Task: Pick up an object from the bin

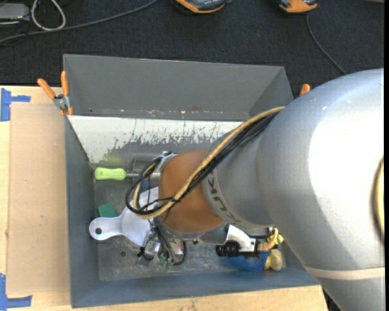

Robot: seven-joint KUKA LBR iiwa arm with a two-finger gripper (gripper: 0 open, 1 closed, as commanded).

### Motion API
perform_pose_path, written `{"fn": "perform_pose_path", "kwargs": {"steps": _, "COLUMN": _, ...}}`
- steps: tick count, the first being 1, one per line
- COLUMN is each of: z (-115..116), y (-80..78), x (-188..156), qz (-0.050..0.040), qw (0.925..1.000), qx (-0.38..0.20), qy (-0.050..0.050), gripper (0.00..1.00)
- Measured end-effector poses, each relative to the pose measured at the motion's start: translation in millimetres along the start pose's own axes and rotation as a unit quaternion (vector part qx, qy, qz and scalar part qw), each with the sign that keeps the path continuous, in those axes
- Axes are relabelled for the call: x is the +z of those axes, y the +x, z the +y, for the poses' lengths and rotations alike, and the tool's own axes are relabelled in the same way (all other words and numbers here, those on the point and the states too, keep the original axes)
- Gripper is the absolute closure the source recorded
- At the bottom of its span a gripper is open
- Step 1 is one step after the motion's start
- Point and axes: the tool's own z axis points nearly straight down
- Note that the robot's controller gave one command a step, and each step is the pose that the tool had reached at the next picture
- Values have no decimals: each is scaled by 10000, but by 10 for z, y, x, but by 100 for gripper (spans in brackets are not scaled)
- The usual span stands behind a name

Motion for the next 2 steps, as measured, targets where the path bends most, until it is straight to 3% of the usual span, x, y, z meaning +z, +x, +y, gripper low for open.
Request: {"fn": "perform_pose_path", "kwargs": {"steps": 2, "z": -6, "y": 8, "x": -296, "qz": 17, "qw": 10000, "qx": 20, "qy": 8, "gripper": 100}}
